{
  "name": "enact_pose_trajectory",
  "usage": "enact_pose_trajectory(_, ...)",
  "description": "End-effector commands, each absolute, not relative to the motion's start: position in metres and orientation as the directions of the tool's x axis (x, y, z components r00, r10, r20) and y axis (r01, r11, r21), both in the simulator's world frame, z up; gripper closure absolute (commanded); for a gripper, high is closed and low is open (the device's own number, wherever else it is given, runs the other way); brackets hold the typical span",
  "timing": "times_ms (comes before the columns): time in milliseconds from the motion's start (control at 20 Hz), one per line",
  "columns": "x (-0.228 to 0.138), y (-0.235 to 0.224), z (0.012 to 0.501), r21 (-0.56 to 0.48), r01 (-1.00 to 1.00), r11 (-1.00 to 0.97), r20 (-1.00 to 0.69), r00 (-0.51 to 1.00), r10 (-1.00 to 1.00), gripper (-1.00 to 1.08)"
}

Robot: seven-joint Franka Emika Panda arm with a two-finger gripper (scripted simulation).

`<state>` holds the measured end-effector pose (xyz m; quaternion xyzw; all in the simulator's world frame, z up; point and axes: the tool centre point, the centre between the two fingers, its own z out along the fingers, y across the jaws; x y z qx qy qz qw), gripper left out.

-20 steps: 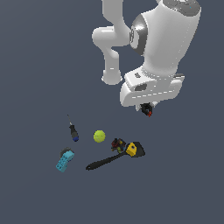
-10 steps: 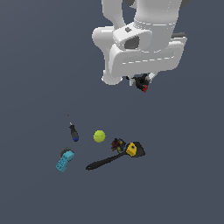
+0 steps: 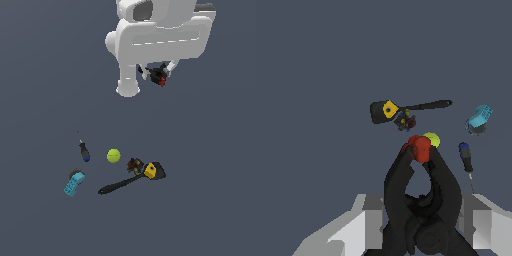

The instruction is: Pick up a designated object from a clutter of objects.

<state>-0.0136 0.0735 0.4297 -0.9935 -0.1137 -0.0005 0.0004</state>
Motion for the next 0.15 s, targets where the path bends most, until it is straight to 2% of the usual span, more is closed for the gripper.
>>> enact_pose_trajectory(0, -0.0145, 0.0717, 0.4347, 0.000, 0.226, -0.974, 0.000, 0.974, 0.226, 1.08)
enact_pose_trajectory(100, -0.0146, 0.0713, 0.4358, 0.000, 0.226, -0.974, 0.000, 0.974, 0.226, 1.08)
